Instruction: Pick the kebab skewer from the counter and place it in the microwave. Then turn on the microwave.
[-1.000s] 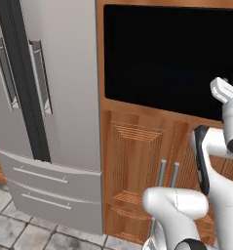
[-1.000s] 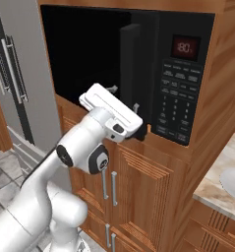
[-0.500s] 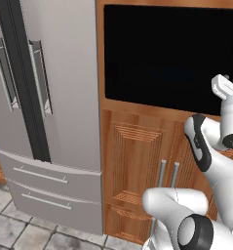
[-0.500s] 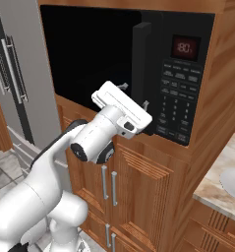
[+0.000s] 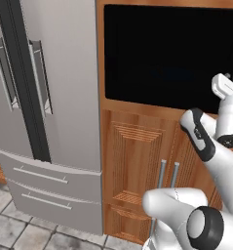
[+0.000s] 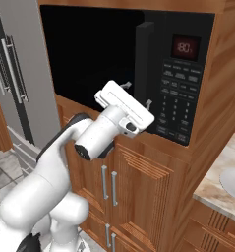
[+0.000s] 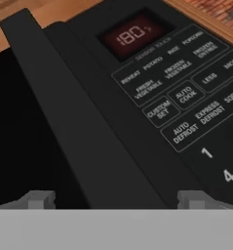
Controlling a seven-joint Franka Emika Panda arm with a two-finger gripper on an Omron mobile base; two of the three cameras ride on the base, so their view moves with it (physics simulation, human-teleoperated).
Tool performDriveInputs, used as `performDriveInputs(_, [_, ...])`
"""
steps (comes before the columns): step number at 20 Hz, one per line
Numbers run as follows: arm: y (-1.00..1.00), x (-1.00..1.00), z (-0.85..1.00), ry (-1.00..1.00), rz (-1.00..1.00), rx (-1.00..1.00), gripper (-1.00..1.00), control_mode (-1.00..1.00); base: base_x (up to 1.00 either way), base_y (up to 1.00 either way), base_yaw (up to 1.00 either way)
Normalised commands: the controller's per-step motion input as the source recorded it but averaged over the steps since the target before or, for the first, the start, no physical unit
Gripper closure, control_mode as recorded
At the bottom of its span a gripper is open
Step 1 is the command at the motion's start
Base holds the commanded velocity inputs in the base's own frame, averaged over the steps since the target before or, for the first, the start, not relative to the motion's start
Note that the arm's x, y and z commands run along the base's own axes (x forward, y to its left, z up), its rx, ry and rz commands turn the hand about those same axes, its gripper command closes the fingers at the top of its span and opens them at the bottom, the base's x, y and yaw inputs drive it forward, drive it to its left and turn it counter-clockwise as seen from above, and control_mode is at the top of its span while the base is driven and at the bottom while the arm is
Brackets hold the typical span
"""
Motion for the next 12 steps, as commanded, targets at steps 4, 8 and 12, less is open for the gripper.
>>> performDriveInputs(4, [-0.41,0.23,0.0,0.0,0.09,0.0,-1.0,-1.0,0.0,0.0,0.0])
performDriveInputs(8, [-0.38,0.12,0.0,0.0,0.11,0.0,-1.0,-1.0,0.0,0.0,0.0])
performDriveInputs(12, [-0.41,0.02,0.0,0.0,0.09,0.0,-1.0,-1.0,0.0,0.0,0.0])
